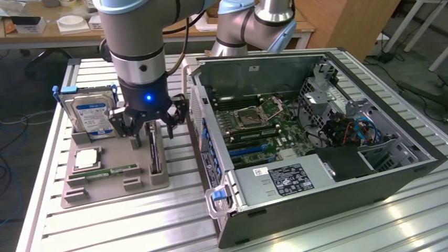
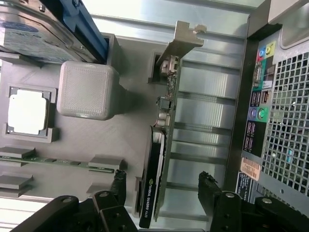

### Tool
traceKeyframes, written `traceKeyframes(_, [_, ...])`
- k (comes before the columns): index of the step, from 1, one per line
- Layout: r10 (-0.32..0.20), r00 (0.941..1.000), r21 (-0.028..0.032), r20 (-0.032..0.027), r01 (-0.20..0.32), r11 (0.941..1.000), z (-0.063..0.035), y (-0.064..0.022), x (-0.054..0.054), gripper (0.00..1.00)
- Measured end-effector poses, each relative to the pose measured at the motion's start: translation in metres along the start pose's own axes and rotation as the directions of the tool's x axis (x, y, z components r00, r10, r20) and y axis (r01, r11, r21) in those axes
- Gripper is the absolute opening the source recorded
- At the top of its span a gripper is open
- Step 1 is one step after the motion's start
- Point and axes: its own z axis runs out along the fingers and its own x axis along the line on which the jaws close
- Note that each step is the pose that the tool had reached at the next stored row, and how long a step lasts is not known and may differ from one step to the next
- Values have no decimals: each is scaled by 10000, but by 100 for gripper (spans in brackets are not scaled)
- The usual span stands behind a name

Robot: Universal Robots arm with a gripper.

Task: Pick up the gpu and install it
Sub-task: 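Pick up the gpu and move the gpu toward the slot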

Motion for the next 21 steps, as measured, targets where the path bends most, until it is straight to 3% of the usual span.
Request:
traceKeyframes(6, [802,9968,21,23,-802,9968,43,2,2,71])
traceKeyframes(21, [920,9958,67,30,-920,9957,82,30,13,71])
